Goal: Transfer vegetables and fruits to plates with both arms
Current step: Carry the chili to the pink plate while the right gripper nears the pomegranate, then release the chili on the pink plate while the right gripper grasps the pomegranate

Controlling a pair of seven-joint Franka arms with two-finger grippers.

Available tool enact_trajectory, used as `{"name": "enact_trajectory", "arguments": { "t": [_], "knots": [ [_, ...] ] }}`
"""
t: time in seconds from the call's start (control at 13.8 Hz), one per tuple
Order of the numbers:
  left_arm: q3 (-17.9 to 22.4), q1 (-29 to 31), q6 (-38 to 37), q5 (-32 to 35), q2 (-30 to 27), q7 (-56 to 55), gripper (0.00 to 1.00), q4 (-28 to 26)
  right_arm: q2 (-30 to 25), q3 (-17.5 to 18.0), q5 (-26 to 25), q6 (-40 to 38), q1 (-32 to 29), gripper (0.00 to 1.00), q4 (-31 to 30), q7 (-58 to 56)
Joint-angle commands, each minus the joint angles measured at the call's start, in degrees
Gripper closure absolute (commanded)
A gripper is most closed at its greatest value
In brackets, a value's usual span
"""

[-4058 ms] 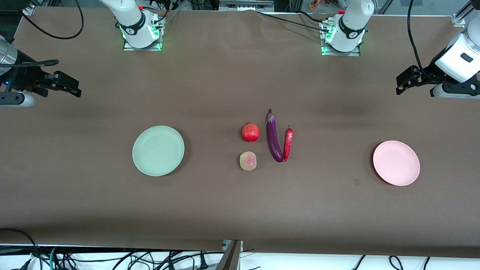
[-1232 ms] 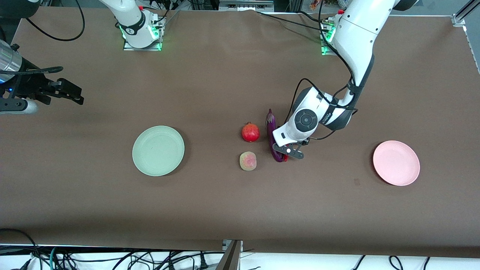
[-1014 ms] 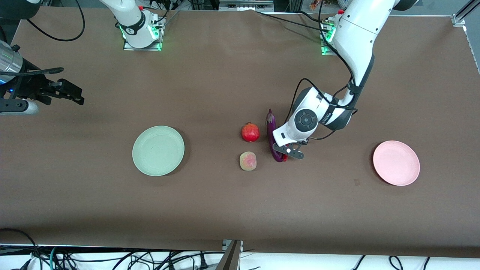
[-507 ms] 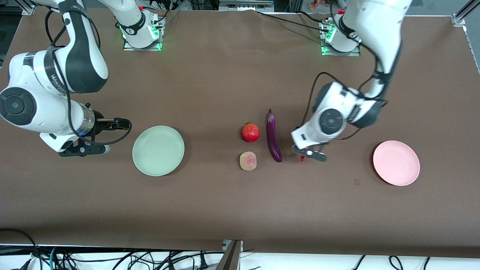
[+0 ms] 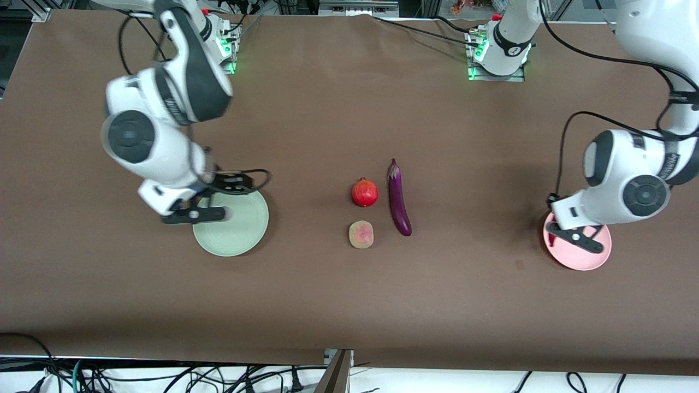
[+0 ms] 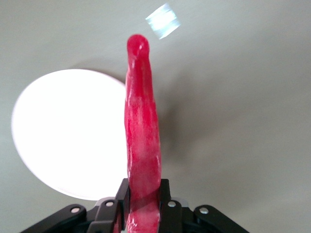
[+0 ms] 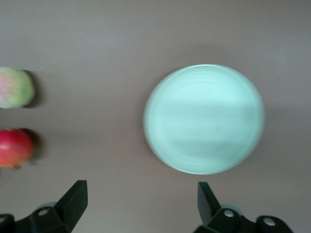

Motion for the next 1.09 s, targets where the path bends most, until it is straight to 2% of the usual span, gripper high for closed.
{"name": "enact_trajectory", "arguments": {
  "t": [0.0,0.14,0.22,0.29,0.36,0.58,0.72,0.94,1.01],
  "knots": [
    [-1.1,4.3,6.3,3.1,3.5,7.8,0.93,0.0,4.1,-0.4,3.4,6.9,5.1,0.0,0.7,8.3],
    [-1.0,5.3,10.9,3.2,6.5,11.6,0.86,0.0,7.9,-0.5,3.0,12.7,10.1,0.0,1.0,18.4],
    [-1.0,5.9,12.6,3.2,7.5,12.1,0.73,0.0,9.8,-0.5,2.7,16.4,12.5,0.0,1.0,21.4],
    [-1.1,6.4,12.7,3.1,7.6,12.3,0.19,0.0,11.4,-0.7,2.6,20.1,14.6,0.0,1.0,23.2],
    [-1.1,6.6,12.7,3.1,7.6,12.4,0.0,0.0,12.6,-0.7,2.7,22.0,15.7,0.0,1.1,24.4],
    [-1.2,6.7,12.0,2.6,6.7,12.3,0.0,0.2,15.3,-0.9,2.6,24.7,19.1,0.0,1.1,30.8],
    [-2.3,5.9,7.0,2.5,4.1,12.3,0.0,0.5,17.3,-0.9,1.5,26.8,20.4,0.0,1.4,35.0],
    [-8.6,5.3,-4.8,2.0,2.3,9.7,0.0,5.2,19.4,-1.0,1.4,29.9,21.9,0.0,1.8,37.5],
    [-11.0,5.1,-9.1,2.1,2.3,5.5,0.0,7.3,20.3,-1.0,1.4,30.4,22.1,0.0,2.7,37.6]
  ]
}}
